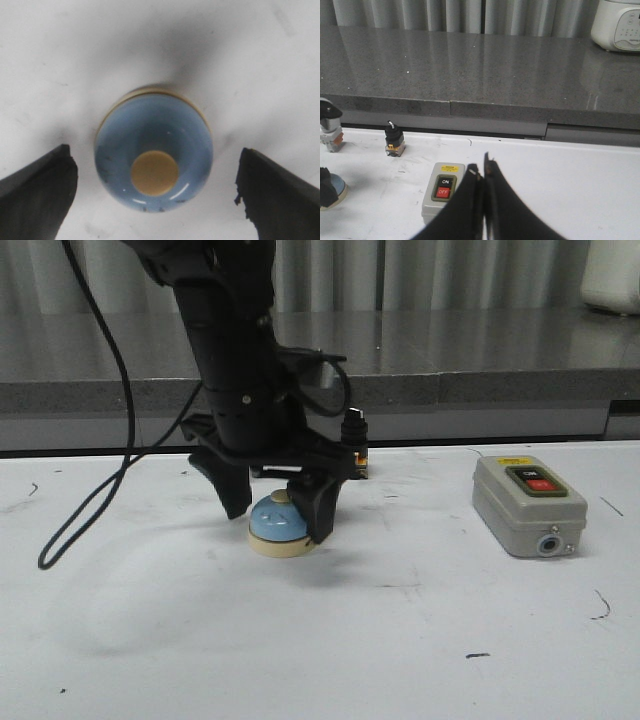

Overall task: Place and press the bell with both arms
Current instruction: 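Open the left gripper and lift it away from the bell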

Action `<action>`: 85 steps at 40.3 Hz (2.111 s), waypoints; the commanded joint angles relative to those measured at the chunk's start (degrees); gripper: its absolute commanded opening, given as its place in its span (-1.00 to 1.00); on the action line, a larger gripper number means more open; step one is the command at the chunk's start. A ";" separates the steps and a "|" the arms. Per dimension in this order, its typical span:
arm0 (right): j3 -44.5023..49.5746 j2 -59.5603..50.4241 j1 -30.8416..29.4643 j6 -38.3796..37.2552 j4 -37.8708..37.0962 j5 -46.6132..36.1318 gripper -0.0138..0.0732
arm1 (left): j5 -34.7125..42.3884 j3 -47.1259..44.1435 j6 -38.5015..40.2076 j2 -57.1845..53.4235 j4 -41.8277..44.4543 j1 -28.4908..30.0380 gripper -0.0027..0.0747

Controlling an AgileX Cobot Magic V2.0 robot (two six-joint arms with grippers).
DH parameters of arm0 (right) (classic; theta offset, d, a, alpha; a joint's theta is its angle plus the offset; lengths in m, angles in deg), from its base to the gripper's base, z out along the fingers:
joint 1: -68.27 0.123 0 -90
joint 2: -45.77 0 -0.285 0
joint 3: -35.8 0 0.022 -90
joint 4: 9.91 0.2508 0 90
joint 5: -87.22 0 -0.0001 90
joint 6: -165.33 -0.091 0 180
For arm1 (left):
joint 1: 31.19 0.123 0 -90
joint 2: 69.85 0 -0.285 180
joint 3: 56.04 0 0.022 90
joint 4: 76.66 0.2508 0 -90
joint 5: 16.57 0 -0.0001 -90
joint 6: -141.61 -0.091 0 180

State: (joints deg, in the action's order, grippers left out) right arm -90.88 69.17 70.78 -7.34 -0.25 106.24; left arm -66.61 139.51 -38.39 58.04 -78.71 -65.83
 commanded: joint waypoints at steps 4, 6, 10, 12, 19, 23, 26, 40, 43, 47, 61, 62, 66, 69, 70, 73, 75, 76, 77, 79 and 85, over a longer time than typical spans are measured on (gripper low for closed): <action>-2.13 0.94 -0.13 0.34 0.37 -3.92 -0.82 | 2.83 -0.29 0.00 -11.19 -0.92 1.58 0.59; -2.13 0.94 -0.13 0.34 0.37 -3.92 -0.82 | 3.30 -2.07 0.00 -13.44 -0.92 3.09 0.46; -2.13 0.94 -0.13 0.34 0.37 -3.92 -0.82 | 3.69 -7.05 0.00 -17.90 -0.92 6.56 0.06; -2.13 0.94 -0.13 0.34 0.37 -3.92 -0.82 | 4.14 -10.07 0.00 -20.16 -0.92 8.95 -0.15; -2.13 0.94 -0.13 0.34 0.37 -3.92 -0.82 | 7.30 -21.59 0.00 -29.01 -0.92 17.84 -0.77; -2.13 0.94 -0.13 0.34 0.37 -3.92 -0.82 | 10.06 -27.75 0.00 -34.63 -0.92 22.29 -0.98; -2.13 0.94 -0.13 0.34 0.37 -3.92 -0.82 | 12.00 -32.91 0.00 -39.35 -1.18 25.25 -0.98; -2.13 0.94 -0.13 0.34 0.37 -3.92 -0.82 | 32.29 -55.25 0.00 -68.16 -3.30 28.91 -0.98; -2.13 0.94 -0.13 0.34 0.37 -3.92 -0.82 | 35.98 -58.74 0.00 -74.22 -3.45 28.91 -0.98; -2.13 0.94 -0.13 0.34 0.37 -3.92 -0.82 | 40.73 -63.01 0.00 -82.60 -3.45 28.91 -0.98; -2.13 0.94 -0.13 0.34 0.37 -3.97 -0.82 | 42.01 -71.85 0.00 -103.63 -4.34 28.91 -0.98; -2.13 0.94 -0.13 0.34 0.37 -3.97 -0.82 | 41.72 -71.97 0.00 -104.53 -4.34 28.91 -0.98; -2.13 0.94 -0.13 0.34 0.37 -3.97 -0.82 | 39.64 -72.01 0.00 -106.44 -4.34 28.91 -0.98; -2.08 0.94 -0.13 0.34 0.37 -4.22 -0.82 | 38.98 -72.01 0.00 -106.56 -4.34 28.91 -0.98; -2.08 0.94 -0.13 0.34 0.37 -4.74 -0.82 | 38.98 -72.01 0.00 -106.56 -4.34 28.91 -0.98; -2.08 1.59 -0.13 0.34 0.37 -6.01 -0.82 | 39.09 -72.01 0.00 -106.56 -4.34 28.91 -0.98; -2.08 2.84 -0.13 0.34 0.37 -6.49 -0.82 | 39.09 -72.01 0.00 -106.56 -4.34 28.91 -0.98; -2.16 3.93 -0.13 0.34 0.37 -6.57 -0.82 | 39.09 -72.01 0.00 -106.56 -4.34 28.91 -0.98; -2.25 5.39 -0.13 0.34 0.37 -6.57 -0.82 | 39.09 -72.01 0.00 -106.56 -4.34 28.91 -0.98; -2.66 8.56 -0.13 0.34 0.91 -6.57 -0.82 | 39.09 -72.01 0.00 -106.56 -4.34 28.91 -0.98; -5.82 21.58 0.00 0.34 1.87 -7.66 -0.82 | 39.09 -72.01 0.00 -106.56 -4.34 28.91 -0.98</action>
State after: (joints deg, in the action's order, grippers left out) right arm -93.17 84.67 70.78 -7.34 1.02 104.24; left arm -32.00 65.81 -38.39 -48.97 -82.40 -36.96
